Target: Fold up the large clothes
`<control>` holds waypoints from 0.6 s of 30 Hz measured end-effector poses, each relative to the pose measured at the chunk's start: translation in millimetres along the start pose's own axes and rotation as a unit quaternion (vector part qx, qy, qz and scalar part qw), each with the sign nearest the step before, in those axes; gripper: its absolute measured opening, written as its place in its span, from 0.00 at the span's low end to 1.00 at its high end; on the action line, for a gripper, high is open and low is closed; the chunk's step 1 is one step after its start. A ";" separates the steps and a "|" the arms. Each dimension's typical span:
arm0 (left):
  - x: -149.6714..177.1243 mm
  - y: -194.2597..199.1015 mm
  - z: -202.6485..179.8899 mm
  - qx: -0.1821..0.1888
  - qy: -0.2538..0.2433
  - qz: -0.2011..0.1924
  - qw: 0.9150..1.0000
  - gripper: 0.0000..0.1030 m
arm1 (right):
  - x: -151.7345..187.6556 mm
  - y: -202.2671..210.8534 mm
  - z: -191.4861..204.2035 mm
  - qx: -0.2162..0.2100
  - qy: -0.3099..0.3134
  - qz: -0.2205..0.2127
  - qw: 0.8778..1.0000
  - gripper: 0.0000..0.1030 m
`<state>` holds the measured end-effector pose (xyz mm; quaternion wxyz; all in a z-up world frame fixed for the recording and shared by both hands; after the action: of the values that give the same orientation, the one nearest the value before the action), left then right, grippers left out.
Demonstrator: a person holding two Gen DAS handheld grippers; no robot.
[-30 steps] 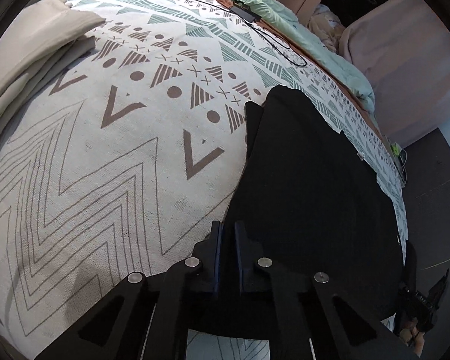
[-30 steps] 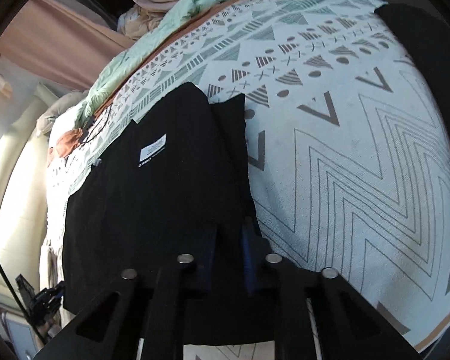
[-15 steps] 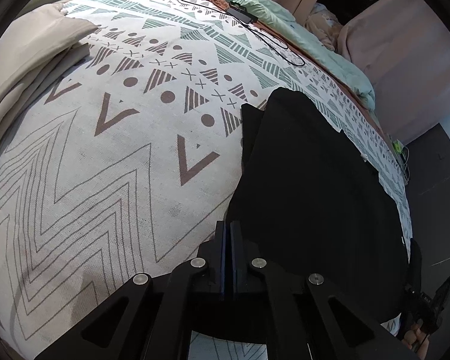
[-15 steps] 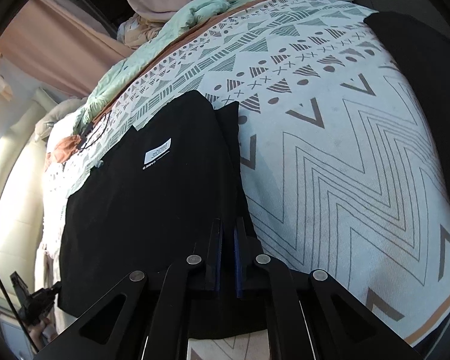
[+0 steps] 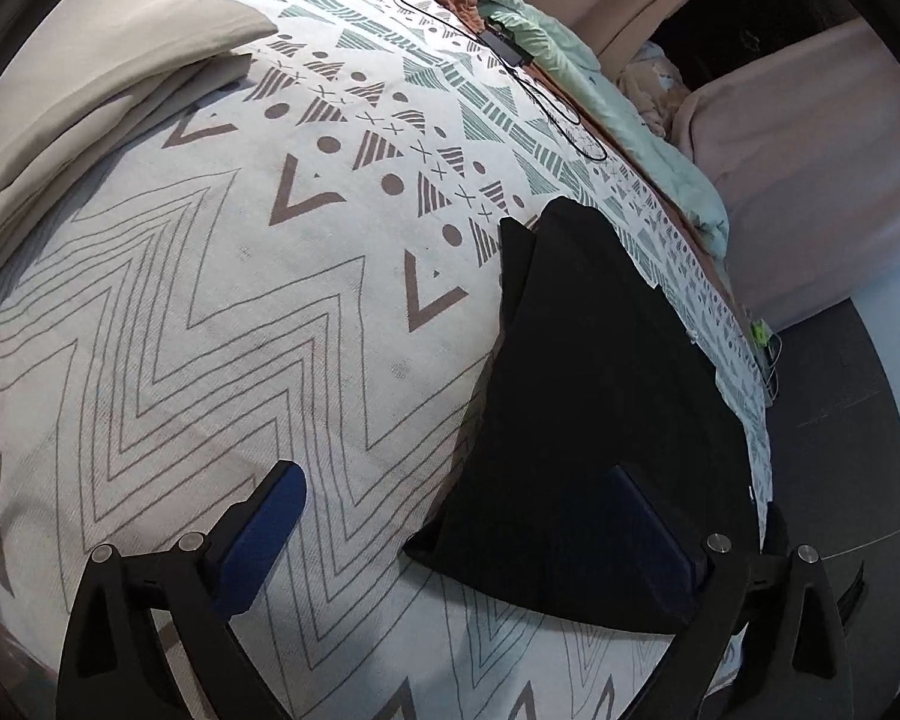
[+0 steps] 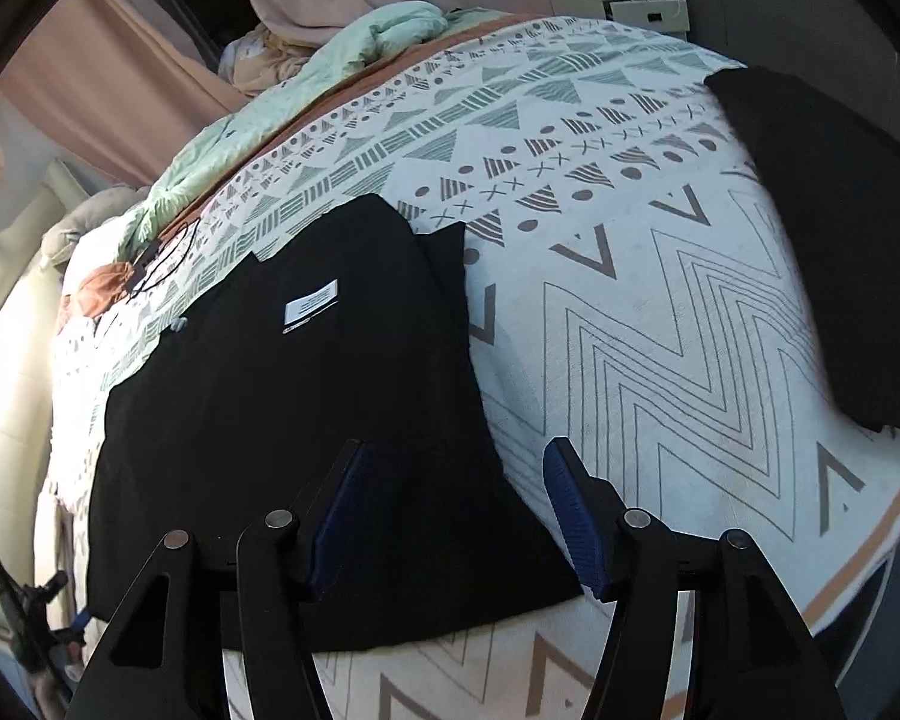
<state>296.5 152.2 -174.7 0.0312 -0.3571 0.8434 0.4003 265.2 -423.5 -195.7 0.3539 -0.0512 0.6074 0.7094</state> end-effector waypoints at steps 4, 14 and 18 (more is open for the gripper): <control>4.9 6.0 6.0 0.006 0.016 0.009 1.000 0.84 | 5.2 24.6 22.6 -0.006 0.028 -0.024 0.999 0.59; 19.1 -4.8 15.2 0.035 0.053 0.053 0.997 0.45 | 38.0 21.6 102.2 -0.065 0.091 0.013 0.994 0.59; 20.7 -13.7 19.8 0.057 0.074 0.066 0.993 0.39 | 60.3 13.4 134.0 -0.088 0.122 0.039 0.988 0.57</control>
<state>285.1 148.3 -204.0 -0.0377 -0.3268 0.8866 0.3250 260.7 -276.8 -180.4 0.2430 -0.1449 0.5828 0.7618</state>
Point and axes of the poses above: each gripper's, at about its wrist camera, not at the fingertips, and y roughly against the way its jaws point, z to its left, x to its underside, the point moved 2 cm from there along -y, roughly the way its jaws point, and after that the axes turned 7 degrees about x, right-handed, at the moved point
